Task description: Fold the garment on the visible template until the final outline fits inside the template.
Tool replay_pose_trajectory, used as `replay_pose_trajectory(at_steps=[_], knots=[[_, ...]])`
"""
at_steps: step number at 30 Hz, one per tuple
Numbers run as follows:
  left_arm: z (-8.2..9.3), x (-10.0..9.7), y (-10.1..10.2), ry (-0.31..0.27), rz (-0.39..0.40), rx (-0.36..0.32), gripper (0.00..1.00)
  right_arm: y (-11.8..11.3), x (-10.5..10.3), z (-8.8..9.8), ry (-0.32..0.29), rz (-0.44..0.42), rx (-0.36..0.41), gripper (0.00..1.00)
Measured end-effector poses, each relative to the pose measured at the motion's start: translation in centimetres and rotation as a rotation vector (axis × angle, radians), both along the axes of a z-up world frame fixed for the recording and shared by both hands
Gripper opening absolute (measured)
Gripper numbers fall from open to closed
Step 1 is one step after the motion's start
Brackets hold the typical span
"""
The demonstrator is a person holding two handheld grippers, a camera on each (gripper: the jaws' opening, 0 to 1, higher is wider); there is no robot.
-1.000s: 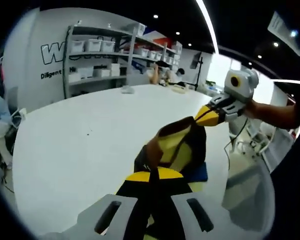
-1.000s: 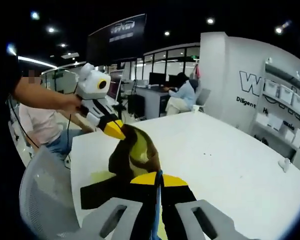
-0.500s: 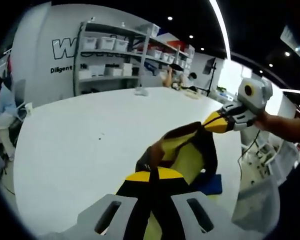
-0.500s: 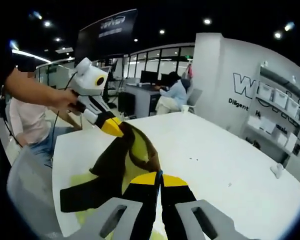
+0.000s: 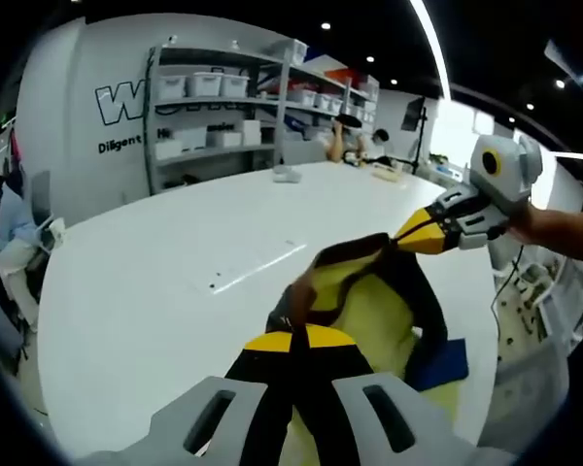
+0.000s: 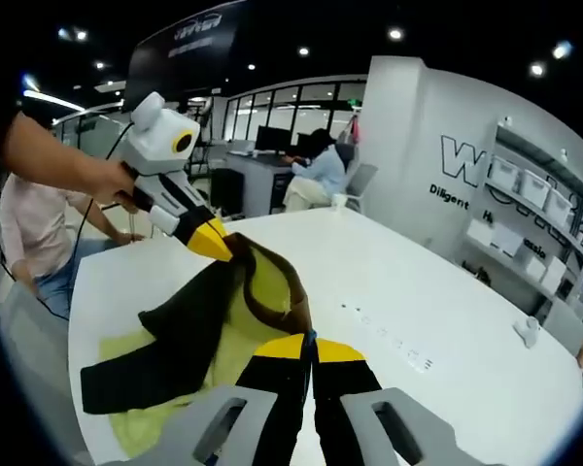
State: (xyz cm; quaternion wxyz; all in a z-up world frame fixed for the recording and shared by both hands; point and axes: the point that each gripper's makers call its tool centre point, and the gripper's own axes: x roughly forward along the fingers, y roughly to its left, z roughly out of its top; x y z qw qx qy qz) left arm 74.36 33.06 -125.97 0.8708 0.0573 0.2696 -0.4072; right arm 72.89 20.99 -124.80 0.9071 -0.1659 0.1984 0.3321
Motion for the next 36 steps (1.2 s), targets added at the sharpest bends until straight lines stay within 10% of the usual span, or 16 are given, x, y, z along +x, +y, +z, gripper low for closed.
replay_pose_trajectory(at_steps=[36], knots=[[-9.8, 10.3, 1.4, 0.086, 0.138, 0.125, 0.04, -0.4, 11.4, -10.8, 0.065, -0.106, -0.159, 0.00]])
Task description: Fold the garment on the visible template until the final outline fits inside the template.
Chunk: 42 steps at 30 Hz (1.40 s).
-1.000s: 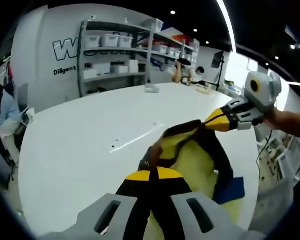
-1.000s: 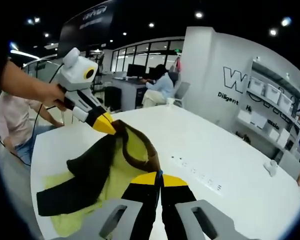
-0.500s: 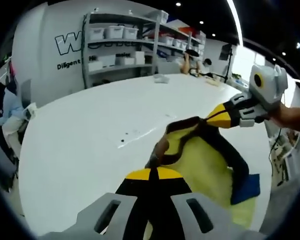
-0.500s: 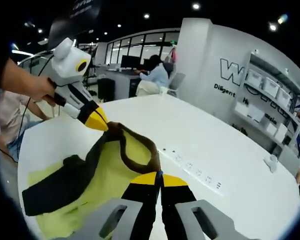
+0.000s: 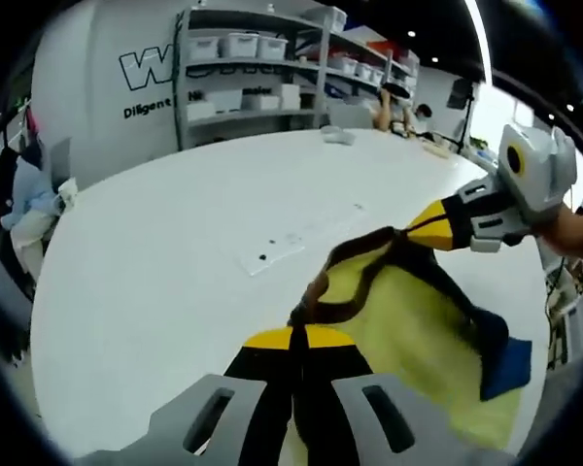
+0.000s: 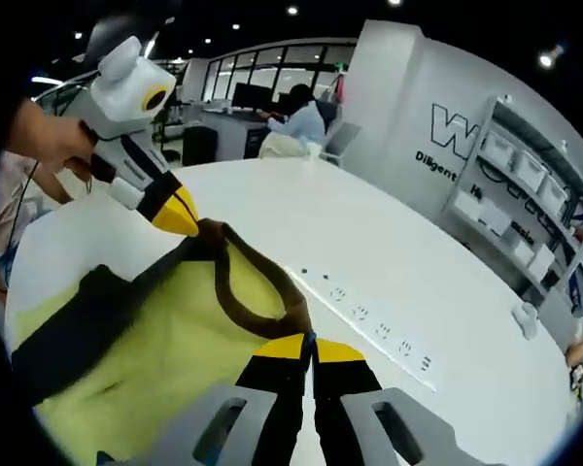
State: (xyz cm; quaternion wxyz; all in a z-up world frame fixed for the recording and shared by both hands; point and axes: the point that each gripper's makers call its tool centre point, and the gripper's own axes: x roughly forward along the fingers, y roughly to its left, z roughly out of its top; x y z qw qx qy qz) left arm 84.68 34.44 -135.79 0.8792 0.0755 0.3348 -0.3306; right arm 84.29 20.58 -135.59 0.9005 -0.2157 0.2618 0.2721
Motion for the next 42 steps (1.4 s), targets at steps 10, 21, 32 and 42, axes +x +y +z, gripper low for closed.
replay_pose_trajectory(at_steps=[10, 21, 32, 42], knots=[[-1.7, 1.1, 0.2, -0.005, -0.010, 0.054, 0.04, -0.2, 1.0, -1.9, 0.010, -0.027, -0.022, 0.00], [-3.4, 2.2, 0.2, -0.021, -0.014, 0.105, 0.04, 0.0, 1.4, -3.5, 0.051, -0.061, 0.019, 0.00], [-3.7, 1.8, 0.2, -0.042, -0.022, 0.140, 0.08, -0.8, 0.4, -3.6, 0.041, -0.078, 0.005, 0.10], [-3.2, 1.1, 0.3, -0.038, -0.018, 0.129, 0.23, -1.0, -2.2, -2.9, 0.062, -0.075, 0.057, 0.22]])
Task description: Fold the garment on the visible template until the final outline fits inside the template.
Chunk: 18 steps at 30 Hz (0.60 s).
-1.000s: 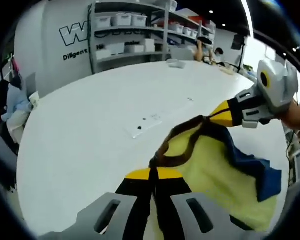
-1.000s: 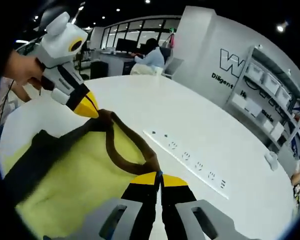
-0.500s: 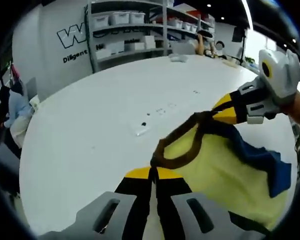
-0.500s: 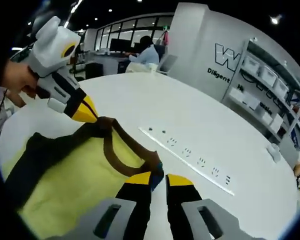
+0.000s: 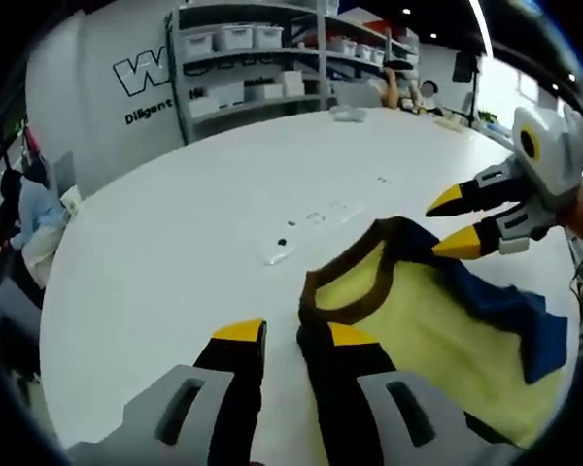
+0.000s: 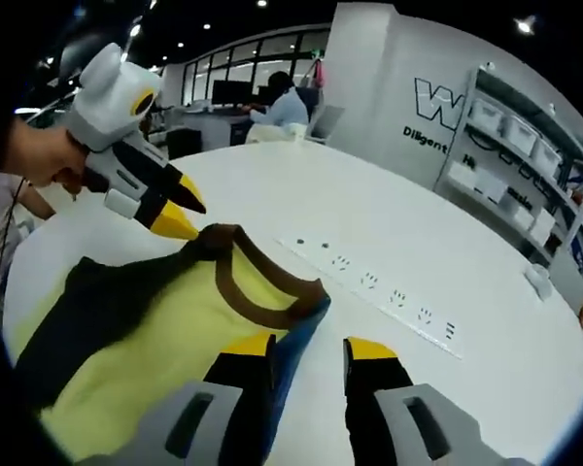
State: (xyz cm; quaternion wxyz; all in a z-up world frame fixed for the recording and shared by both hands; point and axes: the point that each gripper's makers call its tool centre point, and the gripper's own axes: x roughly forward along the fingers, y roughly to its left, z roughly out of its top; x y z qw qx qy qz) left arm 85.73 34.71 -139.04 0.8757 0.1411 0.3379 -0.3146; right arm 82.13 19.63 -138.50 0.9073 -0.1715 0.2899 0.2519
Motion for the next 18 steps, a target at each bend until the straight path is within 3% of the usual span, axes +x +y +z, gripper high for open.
replay_pose_trajectory(at_steps=[10, 18], knots=[[1.6, -0.8, 0.2, -0.073, -0.054, 0.019, 0.37, -0.3, -1.3, 1.0, -0.006, 0.019, 0.030, 0.35], [2.4, -2.0, 0.7, -0.092, -0.063, 0.022, 0.46, 0.4, -2.0, 1.4, -0.010, 0.064, 0.058, 0.50]])
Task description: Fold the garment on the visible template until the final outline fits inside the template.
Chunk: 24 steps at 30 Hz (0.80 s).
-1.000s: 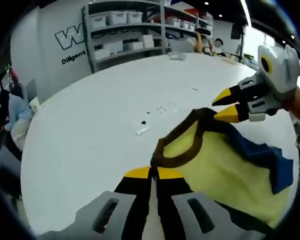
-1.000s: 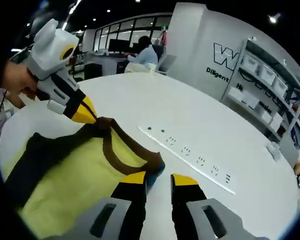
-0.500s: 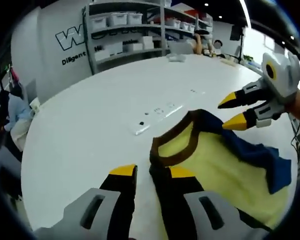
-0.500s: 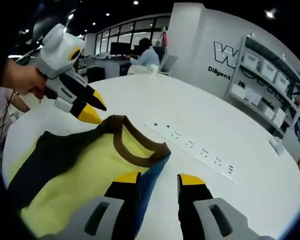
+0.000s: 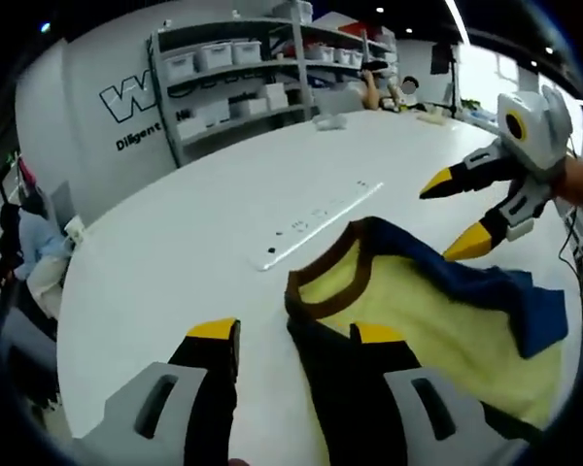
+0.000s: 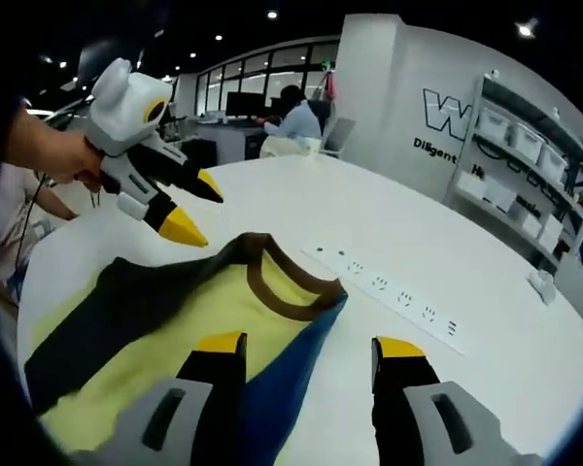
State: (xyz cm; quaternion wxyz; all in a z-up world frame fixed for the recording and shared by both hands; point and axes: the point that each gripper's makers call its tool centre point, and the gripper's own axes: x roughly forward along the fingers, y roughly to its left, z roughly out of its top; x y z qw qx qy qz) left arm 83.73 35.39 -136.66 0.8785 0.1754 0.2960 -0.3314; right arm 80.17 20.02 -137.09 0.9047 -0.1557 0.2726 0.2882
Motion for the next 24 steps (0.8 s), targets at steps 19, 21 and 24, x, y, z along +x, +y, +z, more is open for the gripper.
replay_pose_trajectory(at_steps=[19, 21, 24], knots=[[3.0, -4.0, 0.2, -0.050, -0.072, 0.005, 0.68, 0.3, -3.5, 2.6, -0.022, 0.076, 0.036, 0.72], [3.0, -4.6, 0.4, -0.044, -0.072, 0.003, 0.72, 0.3, -4.1, 2.8, -0.022, 0.083, 0.038, 0.74], [3.0, -5.3, 0.5, -0.037, -0.073, 0.001, 0.79, 0.4, -4.9, 2.9, -0.023, 0.100, 0.036, 0.77]])
